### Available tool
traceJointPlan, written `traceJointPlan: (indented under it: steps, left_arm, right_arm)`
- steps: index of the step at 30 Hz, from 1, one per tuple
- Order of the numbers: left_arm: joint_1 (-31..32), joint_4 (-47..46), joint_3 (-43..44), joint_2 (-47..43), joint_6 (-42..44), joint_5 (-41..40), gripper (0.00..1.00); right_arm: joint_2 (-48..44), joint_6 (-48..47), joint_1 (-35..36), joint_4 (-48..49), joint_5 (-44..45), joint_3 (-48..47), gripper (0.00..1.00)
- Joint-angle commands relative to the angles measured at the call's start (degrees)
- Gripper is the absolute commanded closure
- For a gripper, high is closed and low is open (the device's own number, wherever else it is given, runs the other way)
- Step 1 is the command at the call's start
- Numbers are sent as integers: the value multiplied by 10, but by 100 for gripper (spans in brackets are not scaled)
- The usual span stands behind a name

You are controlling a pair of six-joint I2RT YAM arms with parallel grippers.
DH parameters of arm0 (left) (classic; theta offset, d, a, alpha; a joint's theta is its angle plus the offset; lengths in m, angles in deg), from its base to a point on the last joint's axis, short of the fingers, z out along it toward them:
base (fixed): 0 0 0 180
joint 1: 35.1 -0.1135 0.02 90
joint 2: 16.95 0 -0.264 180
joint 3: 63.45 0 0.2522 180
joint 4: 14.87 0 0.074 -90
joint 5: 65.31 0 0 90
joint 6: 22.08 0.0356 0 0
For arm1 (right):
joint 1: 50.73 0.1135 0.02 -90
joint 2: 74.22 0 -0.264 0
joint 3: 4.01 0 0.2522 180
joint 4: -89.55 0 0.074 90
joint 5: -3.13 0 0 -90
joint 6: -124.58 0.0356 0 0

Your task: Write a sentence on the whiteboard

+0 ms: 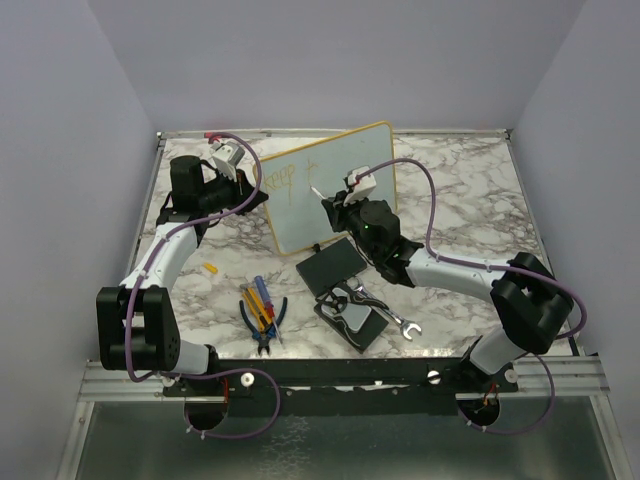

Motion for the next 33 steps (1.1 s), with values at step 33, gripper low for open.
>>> traceJointPlan:
  steps: [33]
  left_arm:
    - [12,43,-4,8,26,-6,100]
  right_arm:
    - [-90,-54,-3,-21,15,-2,99]
